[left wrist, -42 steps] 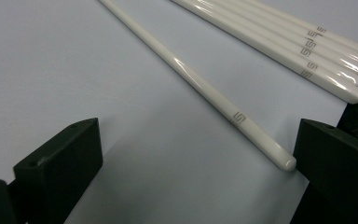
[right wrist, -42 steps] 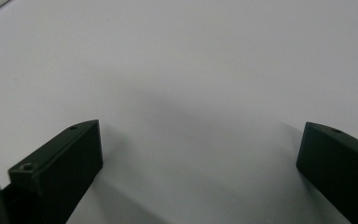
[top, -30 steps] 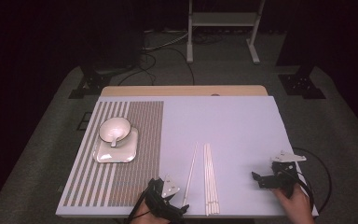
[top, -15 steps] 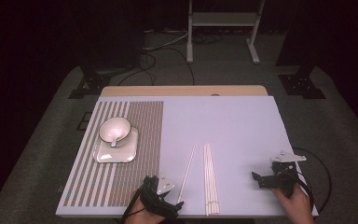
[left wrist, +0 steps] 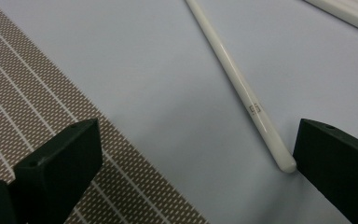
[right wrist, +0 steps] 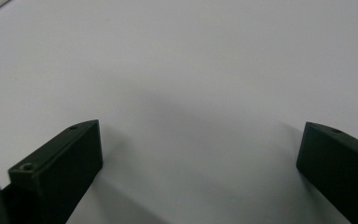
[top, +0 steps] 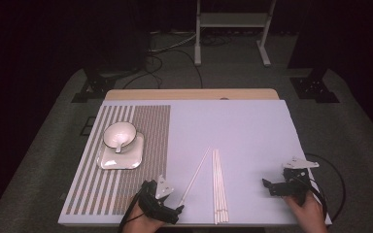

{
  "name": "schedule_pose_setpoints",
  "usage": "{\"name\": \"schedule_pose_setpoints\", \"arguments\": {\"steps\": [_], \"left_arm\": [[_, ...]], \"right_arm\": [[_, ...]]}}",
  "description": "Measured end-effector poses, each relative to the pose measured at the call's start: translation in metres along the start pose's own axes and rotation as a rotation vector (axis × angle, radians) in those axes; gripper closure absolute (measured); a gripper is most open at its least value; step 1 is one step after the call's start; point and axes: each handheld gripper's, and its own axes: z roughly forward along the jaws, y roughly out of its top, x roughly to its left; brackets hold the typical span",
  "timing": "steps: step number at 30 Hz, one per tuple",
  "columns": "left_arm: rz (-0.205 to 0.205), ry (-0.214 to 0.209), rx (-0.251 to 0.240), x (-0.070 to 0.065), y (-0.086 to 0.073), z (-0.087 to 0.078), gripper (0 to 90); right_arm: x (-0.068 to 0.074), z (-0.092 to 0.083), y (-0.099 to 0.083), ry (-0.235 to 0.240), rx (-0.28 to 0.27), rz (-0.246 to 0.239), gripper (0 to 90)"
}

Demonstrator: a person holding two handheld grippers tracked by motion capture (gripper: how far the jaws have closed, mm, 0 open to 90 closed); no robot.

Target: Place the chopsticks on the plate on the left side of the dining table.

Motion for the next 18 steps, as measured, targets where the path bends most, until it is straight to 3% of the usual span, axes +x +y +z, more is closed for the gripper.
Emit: {"name": "schedule_pose_setpoints", "arguments": {"steps": [18], "left_arm": [[-0.042,0.059,0.005,0.026,-0.008,-0.008,0.6]], "right_arm": [[0.000,0.000,0.000,0.000,0.001,0.000,0.0]]}}
